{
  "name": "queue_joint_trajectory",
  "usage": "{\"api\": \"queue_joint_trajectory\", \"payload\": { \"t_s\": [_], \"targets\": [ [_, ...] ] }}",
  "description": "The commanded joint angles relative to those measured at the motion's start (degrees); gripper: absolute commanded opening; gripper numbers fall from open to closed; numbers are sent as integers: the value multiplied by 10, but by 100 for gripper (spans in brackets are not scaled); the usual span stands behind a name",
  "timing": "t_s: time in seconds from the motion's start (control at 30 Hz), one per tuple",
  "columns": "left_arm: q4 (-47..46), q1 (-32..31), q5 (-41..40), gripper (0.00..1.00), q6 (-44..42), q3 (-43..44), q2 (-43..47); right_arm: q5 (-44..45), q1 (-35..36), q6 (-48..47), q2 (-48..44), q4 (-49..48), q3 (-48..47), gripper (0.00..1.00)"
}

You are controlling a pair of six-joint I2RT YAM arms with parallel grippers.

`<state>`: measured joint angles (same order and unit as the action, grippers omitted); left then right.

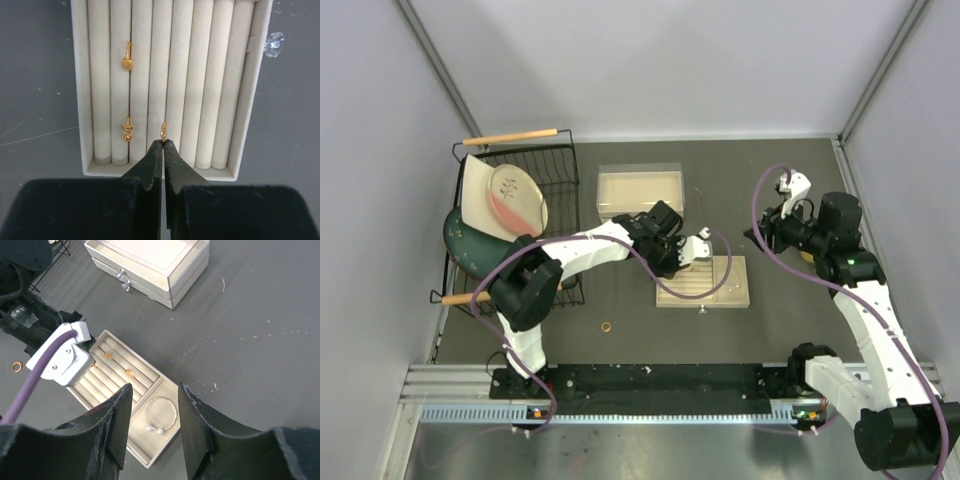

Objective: Organize the mixed jewelry

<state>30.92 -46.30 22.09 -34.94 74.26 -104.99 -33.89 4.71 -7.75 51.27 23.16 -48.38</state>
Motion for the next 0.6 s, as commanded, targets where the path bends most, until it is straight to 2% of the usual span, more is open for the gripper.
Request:
{"api": "queue_joint_trajectory", "payload": {
  "t_s": [0.0,0.57],
  "targets": [
    [2,-6,-14,0,-16,19,-8,-9,-8,-2,-13,-23,0,42],
    [7,-13,-39,0,-37,17,-29,-22,-15,-2,-13,-20,2,42]
  ]
}}
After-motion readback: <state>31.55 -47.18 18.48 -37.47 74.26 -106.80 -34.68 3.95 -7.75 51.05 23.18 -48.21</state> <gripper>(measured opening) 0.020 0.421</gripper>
